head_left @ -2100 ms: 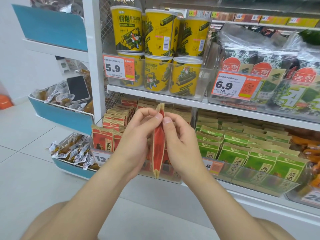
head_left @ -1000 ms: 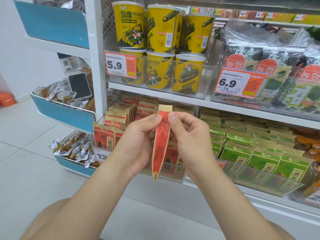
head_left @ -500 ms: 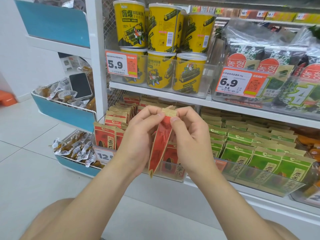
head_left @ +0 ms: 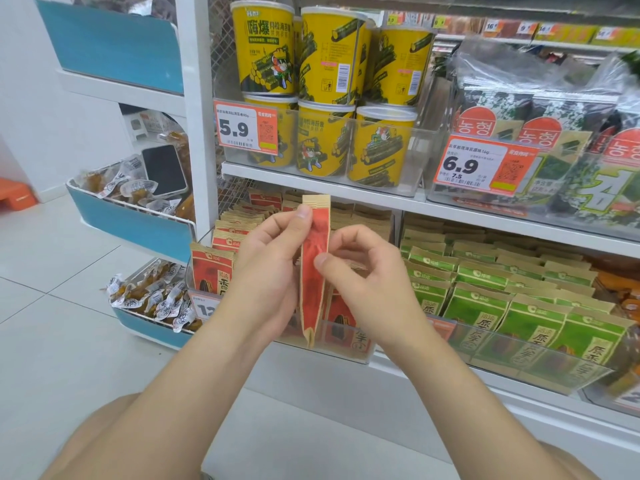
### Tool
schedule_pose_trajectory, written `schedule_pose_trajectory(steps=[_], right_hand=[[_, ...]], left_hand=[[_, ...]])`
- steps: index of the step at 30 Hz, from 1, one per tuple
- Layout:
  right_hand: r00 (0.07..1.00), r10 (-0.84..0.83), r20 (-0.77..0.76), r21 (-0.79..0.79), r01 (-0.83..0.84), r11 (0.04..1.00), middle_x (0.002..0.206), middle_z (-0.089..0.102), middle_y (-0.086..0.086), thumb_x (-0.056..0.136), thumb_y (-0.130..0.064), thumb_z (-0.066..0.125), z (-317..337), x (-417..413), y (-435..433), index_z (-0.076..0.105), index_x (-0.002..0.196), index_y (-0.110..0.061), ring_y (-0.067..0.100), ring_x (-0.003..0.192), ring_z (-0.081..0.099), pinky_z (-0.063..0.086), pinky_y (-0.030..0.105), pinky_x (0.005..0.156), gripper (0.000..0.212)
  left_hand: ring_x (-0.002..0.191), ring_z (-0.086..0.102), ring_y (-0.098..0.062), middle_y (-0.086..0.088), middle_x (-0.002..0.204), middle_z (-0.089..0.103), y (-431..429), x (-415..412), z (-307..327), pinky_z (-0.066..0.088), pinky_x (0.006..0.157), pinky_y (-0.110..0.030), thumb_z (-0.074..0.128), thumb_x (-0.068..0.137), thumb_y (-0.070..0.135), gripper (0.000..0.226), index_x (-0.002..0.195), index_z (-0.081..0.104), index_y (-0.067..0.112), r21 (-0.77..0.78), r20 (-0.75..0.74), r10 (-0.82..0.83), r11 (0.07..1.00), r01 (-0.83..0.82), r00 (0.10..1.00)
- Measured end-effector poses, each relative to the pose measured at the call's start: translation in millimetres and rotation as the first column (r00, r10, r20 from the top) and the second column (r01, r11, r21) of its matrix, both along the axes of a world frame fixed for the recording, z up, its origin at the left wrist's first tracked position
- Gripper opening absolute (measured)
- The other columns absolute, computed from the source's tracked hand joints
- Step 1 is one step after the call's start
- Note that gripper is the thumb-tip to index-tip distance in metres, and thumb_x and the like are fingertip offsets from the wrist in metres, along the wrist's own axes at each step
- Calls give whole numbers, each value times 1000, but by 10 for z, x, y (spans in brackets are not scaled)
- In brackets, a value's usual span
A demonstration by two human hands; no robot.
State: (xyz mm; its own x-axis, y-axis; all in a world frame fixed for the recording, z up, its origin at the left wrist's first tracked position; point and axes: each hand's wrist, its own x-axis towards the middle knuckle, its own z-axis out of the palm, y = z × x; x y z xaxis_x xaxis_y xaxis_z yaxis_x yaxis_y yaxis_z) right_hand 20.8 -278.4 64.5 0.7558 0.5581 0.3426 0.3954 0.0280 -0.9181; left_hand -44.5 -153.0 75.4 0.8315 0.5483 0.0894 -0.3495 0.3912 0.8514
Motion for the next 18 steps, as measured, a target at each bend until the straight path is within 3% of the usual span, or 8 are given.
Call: schedule_pose_trajectory(steps=[2, 4, 6, 10, 14, 18], right_hand=[[992, 101, -73, -32, -104, 994, 110, 76, 0, 96, -15, 78, -1, -17, -5, 59, 102, -12, 19, 107, 72, 60, 36, 86, 20], [984, 137, -112, 4, -138, 990, 111, 74, 8, 99, -15, 76, 22, -41, -13, 54, 106, -8, 21, 91, 73, 61, 45, 77, 24], [987, 113, -112, 87, -104, 991, 103, 74, 12, 103, -16, 71, 58, -53, -22, 53, 107, -3, 18, 75, 69, 57, 38, 66, 23], [990, 55, -131, 155, -34, 987, 86, 69, 9, 107, -33, 62, 76, -48, -32, 55, 107, -5, 16, 65, 61, 51, 32, 56, 29], [992, 70, -108, 124, -56, 991, 95, 67, 29, 111, -34, 56, 43, -32, -27, 57, 105, -13, 23, 70, 59, 50, 40, 61, 22], [985, 88, -147, 137, -67, 988, 93, 68, 26, 113, -28, 56, 37, -20, -31, 63, 100, -18, 24, 75, 60, 50, 41, 66, 17]], left_hand=[[70, 64, -14, -5, 81, 68, 29, -3, 6, 58, 74, -31, 67, 102, 30, 21, 99, 65, 10, -24, -11, -13, 1000, 13, 1000], [75, 66, -16, -6, 85, 68, 57, -12, 13, 58, 79, -34, 69, 100, 34, 30, 110, 63, 7, -12, -13, -63, 998, 63, 998], [85, 68, -18, -11, 94, 70, 81, -24, 18, 57, 86, -37, 72, 95, 32, 32, 109, 62, 5, 47, -4, -106, 993, 106, 994], [91, 71, -21, -17, 108, 73, 88, -55, 25, 62, 83, -32, 78, 91, 12, 15, 97, 66, 5, 178, 24, -128, 976, 122, 991], [94, 74, -23, -12, 114, 79, 56, -71, 27, 61, 93, -44, 73, 96, 0, 9, 92, 66, 4, 266, -27, -65, 962, 70, 998], [96, 75, -26, -11, 119, 79, 52, -81, 47, 59, 99, -53, 69, 97, -5, 13, 88, 66, 4, 307, -47, -22, 951, 36, 999]])
